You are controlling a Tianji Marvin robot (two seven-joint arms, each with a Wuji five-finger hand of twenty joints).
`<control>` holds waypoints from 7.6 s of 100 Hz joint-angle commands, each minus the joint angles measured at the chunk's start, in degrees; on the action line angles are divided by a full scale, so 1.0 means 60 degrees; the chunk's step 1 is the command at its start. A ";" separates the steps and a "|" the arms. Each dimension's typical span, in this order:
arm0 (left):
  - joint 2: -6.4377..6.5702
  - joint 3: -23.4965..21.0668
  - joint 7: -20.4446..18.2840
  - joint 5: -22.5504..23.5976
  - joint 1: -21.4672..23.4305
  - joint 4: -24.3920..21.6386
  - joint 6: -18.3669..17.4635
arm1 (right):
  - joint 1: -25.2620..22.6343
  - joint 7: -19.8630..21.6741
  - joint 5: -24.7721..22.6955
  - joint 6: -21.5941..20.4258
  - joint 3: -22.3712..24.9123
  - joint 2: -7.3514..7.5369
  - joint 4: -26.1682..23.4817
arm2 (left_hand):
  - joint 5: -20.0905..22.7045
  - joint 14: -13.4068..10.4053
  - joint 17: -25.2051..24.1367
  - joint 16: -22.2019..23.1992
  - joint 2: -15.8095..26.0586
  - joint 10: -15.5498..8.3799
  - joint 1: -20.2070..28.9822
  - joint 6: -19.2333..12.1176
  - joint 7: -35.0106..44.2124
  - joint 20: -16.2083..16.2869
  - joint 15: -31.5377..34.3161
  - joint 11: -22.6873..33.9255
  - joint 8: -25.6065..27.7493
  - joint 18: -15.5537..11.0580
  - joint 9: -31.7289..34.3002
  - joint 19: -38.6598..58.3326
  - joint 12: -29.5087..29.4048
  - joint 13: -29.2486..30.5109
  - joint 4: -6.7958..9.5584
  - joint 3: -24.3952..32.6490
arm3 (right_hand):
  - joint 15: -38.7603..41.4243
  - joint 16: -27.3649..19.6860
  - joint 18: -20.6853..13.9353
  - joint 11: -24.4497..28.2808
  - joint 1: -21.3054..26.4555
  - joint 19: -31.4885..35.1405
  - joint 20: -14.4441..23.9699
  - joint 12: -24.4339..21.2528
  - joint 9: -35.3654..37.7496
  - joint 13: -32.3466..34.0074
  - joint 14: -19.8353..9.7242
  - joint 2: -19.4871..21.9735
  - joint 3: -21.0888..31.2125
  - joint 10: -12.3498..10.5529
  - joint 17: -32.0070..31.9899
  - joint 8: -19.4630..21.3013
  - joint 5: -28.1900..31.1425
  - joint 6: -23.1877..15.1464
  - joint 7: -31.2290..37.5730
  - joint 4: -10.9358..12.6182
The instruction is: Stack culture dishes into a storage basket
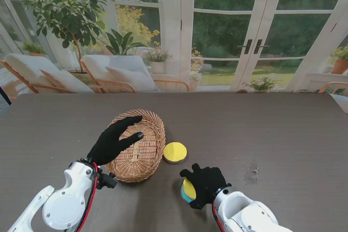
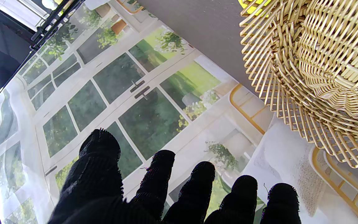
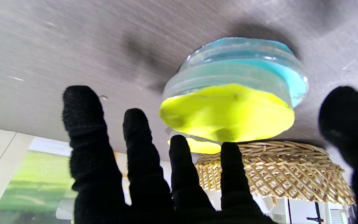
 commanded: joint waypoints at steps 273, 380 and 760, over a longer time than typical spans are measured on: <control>0.0012 0.0122 -0.0338 -0.0010 -0.0163 0.0168 0.0272 | 0.7039 -0.0812 0.4862 0.5913 -0.6642 -0.2023 0.4635 | -0.0049 -0.0066 -0.0065 -0.0063 0.0590 -0.0017 -0.0045 -0.0033 -0.0133 -0.0070 -0.0112 0.0024 -0.0025 -0.0299 0.0076 -0.0262 0.0029 -0.0146 0.0131 -0.0158 | 0.5488 0.2360 -0.1706 -0.1328 -0.0208 0.3562 0.2198 -0.0540 0.0137 0.0951 -0.1430 0.0621 -0.2859 0.0116 -0.2363 -0.1382 -0.0176 -0.0353 0.1477 0.1261; 0.0046 0.0225 -0.0607 -0.0185 -0.0380 0.0308 0.0438 | 0.7764 -0.0316 0.5394 0.5979 -0.7635 -0.2500 0.5739 | -0.0058 -0.0083 -0.0073 -0.0065 0.0603 -0.0020 -0.0048 -0.0013 -0.0134 -0.0069 -0.0113 0.0020 -0.0025 -0.0303 0.0055 -0.0264 0.0028 -0.0159 0.0131 -0.0160 | 0.5503 0.2266 -0.1759 -0.1230 0.0017 0.3639 0.2313 -0.0562 -0.0574 0.0873 -0.1394 0.0604 -0.2844 0.0838 -0.2350 -0.1429 -0.0386 0.0329 0.1331 0.1233; 0.0026 0.0104 -0.0490 -0.0188 -0.0176 0.0241 0.0319 | 0.7667 -0.0133 0.5214 0.5886 -0.6690 -0.1850 0.4680 | 0.0082 -0.0072 -0.0070 -0.0060 0.0641 0.0037 -0.0038 0.0039 -0.0099 -0.0060 -0.0112 0.0017 -0.0003 -0.0309 0.0033 -0.0261 0.0026 -0.0158 0.0129 -0.0161 | 0.6905 0.2807 -0.1856 0.2758 0.2790 0.4249 0.1742 0.1582 0.2990 0.4087 -0.2677 -0.2557 0.2579 -0.0431 0.0855 0.1135 0.0317 -0.1295 0.4394 0.0534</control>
